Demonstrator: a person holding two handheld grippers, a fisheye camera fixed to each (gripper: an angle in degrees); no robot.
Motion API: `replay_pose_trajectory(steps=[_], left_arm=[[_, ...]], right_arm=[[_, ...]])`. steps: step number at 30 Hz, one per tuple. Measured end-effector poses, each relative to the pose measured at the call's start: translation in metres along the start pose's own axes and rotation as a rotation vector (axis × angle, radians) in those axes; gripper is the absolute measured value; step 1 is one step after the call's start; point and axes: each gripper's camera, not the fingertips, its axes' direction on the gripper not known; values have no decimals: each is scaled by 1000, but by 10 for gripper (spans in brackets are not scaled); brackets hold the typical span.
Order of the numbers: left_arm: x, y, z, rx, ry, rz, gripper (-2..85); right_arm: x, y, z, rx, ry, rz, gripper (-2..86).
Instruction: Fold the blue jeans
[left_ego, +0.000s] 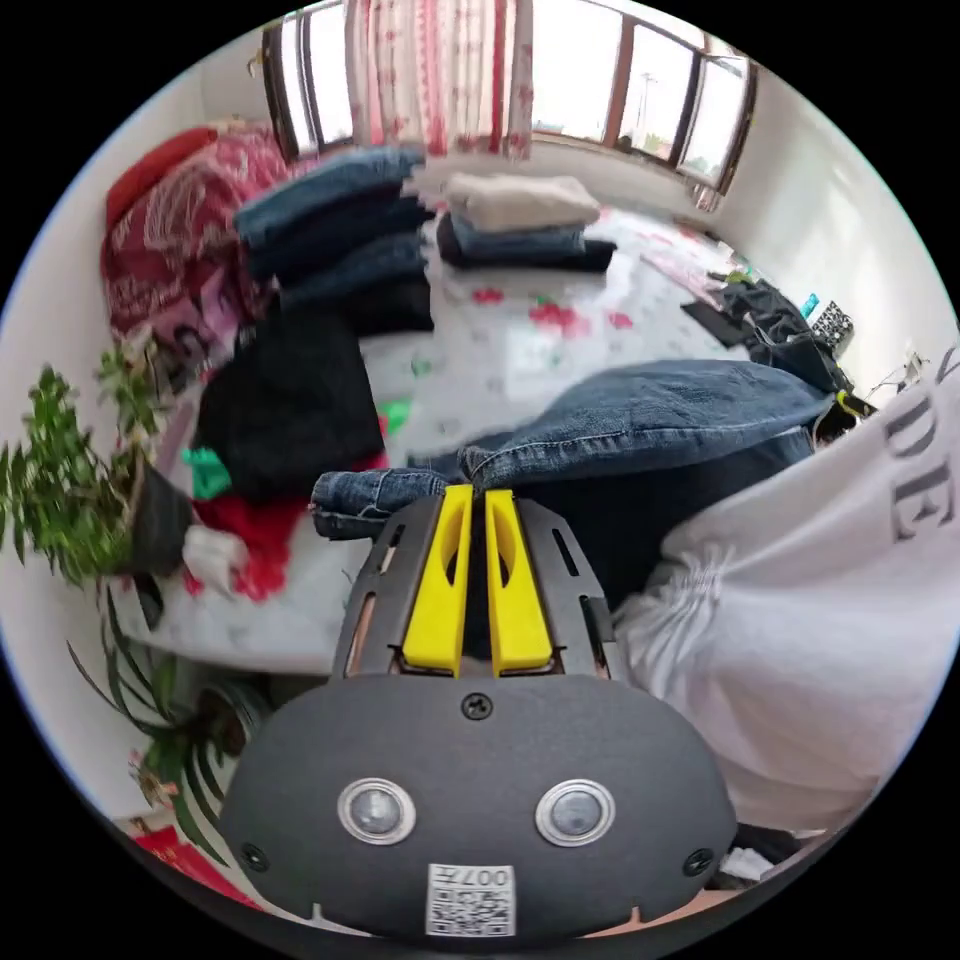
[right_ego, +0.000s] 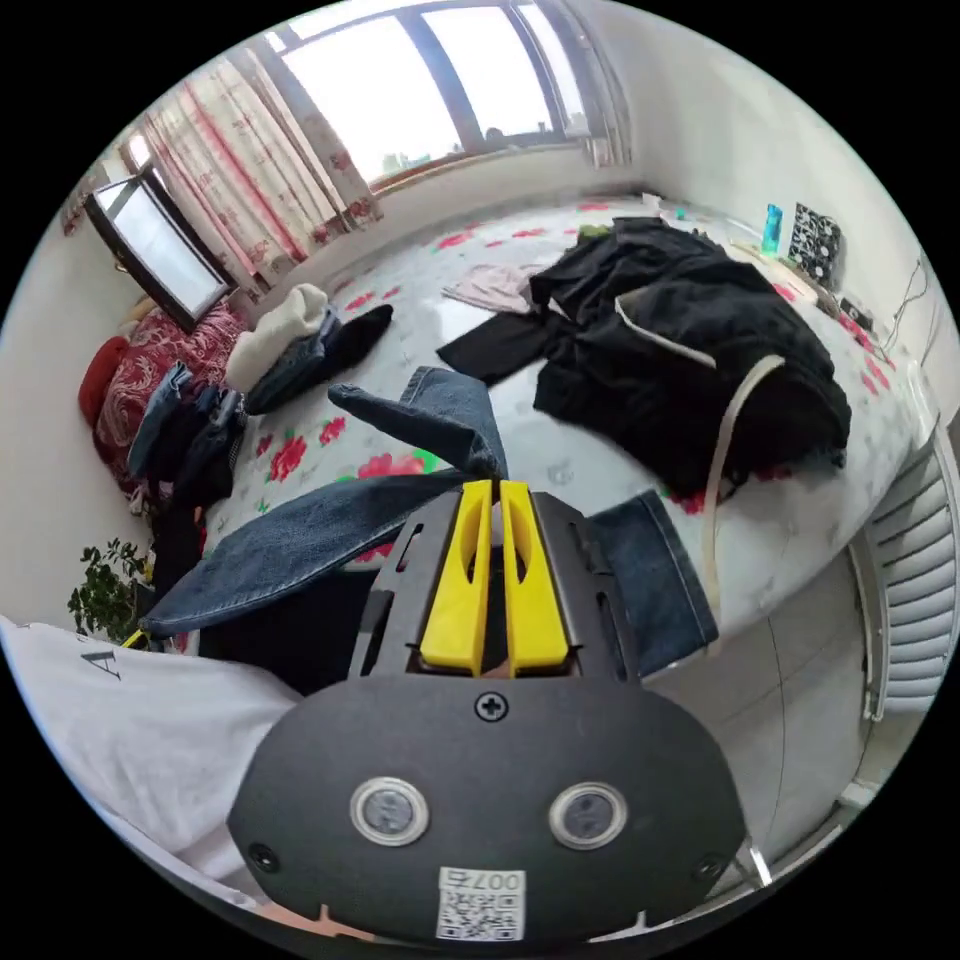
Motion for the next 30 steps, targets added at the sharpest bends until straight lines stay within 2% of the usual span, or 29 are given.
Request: replay_pose_trajectory(steps=[2,4,7,11,15,17,19,20,22,24,26,30], left_arm=[[3,35,35,-128,20,-83,-5],[0,72,81,-289,88,-219,-7],[-9,86,98,-295,156,-346,-8],[-9,75,93,-294,128,-292,-9],[-5,72,88,-299,87,-250,-9],[-4,70,84,-294,77,-254,-9],[-5,68,77,-284,67,-257,-9],[-5,67,75,-278,65,-256,-9],[-6,65,62,-253,55,-248,-9],[-7,66,53,-231,51,-241,-9],[-7,70,47,-219,51,-244,-8],[-13,90,42,-215,77,-322,-3]], right_arm=[[30,38,27,-150,10,109,41],[47,65,37,-170,8,176,68],[54,71,35,-123,-23,187,101],[18,36,48,-104,42,-52,111],[-50,11,104,-236,104,-362,98],[-66,6,135,-327,145,-404,77],[-62,-3,153,-393,201,-368,49],[-52,-13,144,-355,172,-316,31],[-28,-30,105,-231,119,-197,16],[20,-39,30,-5,20,-44,9],[67,-34,-11,92,-26,91,10],[157,2,-14,56,-100,390,40]])
